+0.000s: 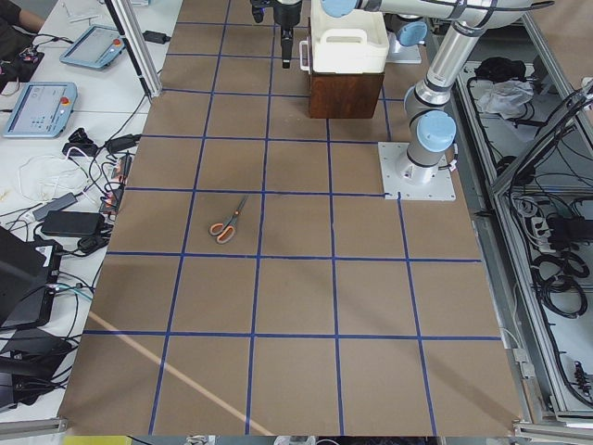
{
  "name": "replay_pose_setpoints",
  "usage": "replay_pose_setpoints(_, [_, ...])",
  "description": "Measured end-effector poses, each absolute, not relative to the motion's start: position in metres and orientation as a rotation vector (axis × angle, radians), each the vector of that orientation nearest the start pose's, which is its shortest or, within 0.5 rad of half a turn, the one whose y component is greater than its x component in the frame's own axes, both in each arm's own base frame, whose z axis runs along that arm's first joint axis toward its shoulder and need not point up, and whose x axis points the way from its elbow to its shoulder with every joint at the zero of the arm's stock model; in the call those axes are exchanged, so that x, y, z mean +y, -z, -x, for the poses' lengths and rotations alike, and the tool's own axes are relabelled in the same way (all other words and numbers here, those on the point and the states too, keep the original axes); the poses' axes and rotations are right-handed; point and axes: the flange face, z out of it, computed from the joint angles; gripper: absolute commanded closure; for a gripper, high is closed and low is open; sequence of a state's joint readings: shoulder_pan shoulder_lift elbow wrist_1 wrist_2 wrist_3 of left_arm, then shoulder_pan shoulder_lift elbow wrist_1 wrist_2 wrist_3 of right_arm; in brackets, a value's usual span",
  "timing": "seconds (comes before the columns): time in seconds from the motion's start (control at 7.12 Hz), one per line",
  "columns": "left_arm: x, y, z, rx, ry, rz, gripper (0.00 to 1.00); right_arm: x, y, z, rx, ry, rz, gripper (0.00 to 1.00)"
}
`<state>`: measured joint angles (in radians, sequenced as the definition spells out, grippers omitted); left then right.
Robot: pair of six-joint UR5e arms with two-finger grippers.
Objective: Place scissors in drawer with both arms
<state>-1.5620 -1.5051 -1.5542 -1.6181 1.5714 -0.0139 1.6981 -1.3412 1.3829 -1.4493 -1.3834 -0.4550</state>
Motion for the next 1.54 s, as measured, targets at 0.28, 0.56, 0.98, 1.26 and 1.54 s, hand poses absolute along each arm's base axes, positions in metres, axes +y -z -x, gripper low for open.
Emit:
replay_pose_setpoints(0.28, [-0.461, -0.520, 0.129, 3.136, 0.038, 0.032, 0.00, -0.564, -0.418, -0.228, 2.542, -0.230, 1.319, 0.00])
replay_pose_setpoints(0.56, [-0.459, -0.520, 0.130, 3.140, 0.042, 0.028, 0.00, -0.567, -0.388, -0.236, 2.209, -0.235, 1.748, 0.00])
replay_pose_setpoints(0.98, [-0.459, -0.519, 0.130, 3.143, 0.039, 0.029, 0.00, -0.565, -0.335, -0.277, 1.969, -0.276, 1.958, 0.07])
replay_pose_setpoints(1.26, [-0.459, -0.511, 0.130, 3.141, 0.021, 0.028, 0.00, -0.560, -0.321, -0.295, 1.917, -0.296, 1.998, 0.13])
replay_pose_setpoints(1.54, [-0.461, -0.507, 0.129, 3.134, 0.015, 0.028, 0.00, -0.555, -0.311, -0.302, 1.909, -0.317, 1.993, 0.14])
